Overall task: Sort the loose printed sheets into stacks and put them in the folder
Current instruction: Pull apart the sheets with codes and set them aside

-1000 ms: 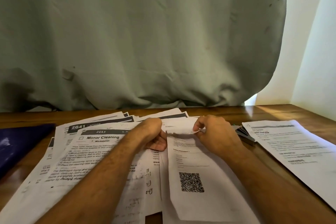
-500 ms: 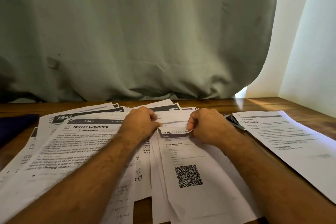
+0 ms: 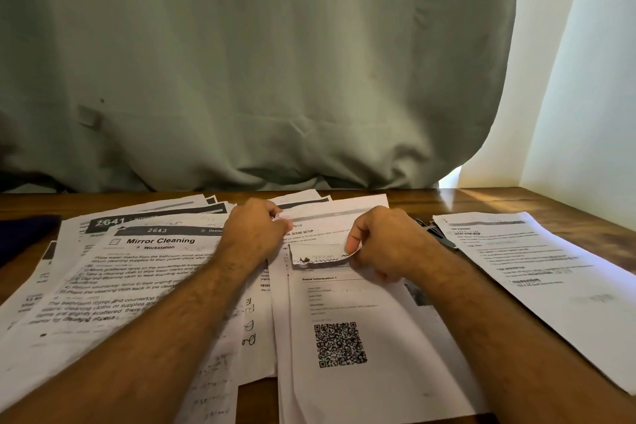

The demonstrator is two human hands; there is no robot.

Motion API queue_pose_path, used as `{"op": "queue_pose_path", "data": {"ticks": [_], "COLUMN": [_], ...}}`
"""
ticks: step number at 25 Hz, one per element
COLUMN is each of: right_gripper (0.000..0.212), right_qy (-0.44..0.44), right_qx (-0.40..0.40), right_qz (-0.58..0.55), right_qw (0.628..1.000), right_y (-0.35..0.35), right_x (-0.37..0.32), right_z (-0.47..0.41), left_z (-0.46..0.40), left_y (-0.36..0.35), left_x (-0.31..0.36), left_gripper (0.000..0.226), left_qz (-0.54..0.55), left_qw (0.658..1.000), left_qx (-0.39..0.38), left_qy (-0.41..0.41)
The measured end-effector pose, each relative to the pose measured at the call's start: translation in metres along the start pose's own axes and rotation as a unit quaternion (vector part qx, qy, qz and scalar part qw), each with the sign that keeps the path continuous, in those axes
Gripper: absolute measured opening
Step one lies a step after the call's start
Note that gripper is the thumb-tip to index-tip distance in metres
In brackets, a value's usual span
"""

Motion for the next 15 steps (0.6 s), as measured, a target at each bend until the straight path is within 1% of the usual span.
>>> {"op": "queue_pose_path", "data": {"ticks": [2,5,8,10,12,15], "right_gripper": [0.021,0.026,0.020,0.019,0.018,0.017], "right_qy": [-0.004,0.008,0.057,0.088,0.110,0.137], "right_qx": [-0.006,0.012,0.062,0.100,0.121,0.122], "right_qz": [0.006,0.040,0.044,0.031,0.017,0.016], "right_qw": [1.000,0.999,0.996,0.991,0.986,0.983], "right_y": [-0.001,0.001,0.008,0.013,0.015,0.013], "right_x": [0.001,0.001,-0.007,-0.012,-0.015,-0.022], "right_z": [0.001,0.000,0.000,-0.001,-0.002,-0.001], "left_z": [0.002,0.003,0.002,0.004,0.007,0.016], "left_y": [0.002,0.005,0.007,0.007,0.003,-0.006], "left_x": [-0.003,-0.007,-0.009,-0.007,-0.002,0.006], "left_gripper": [0.019,0.012,0.012,0.004,0.003,0.006], "left_qz": [0.069,0.161,0.244,0.268,0.290,0.357], "left_qw": [0.997,0.986,0.969,0.963,0.955,0.925], "left_qx": [0.014,0.001,-0.015,-0.014,-0.043,-0.126], "left_qy": [0.014,0.036,0.048,0.039,0.033,0.039]}}
Point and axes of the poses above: each hand's wrist, its own z-axis away from the middle knuckle, its own y-axis out of the back of the hand, x = y × z, the point moved 7 cm from there along -z, towards the middle knuckle, and after that the axes turned 4 degrees about y, right-handed, at the moved point
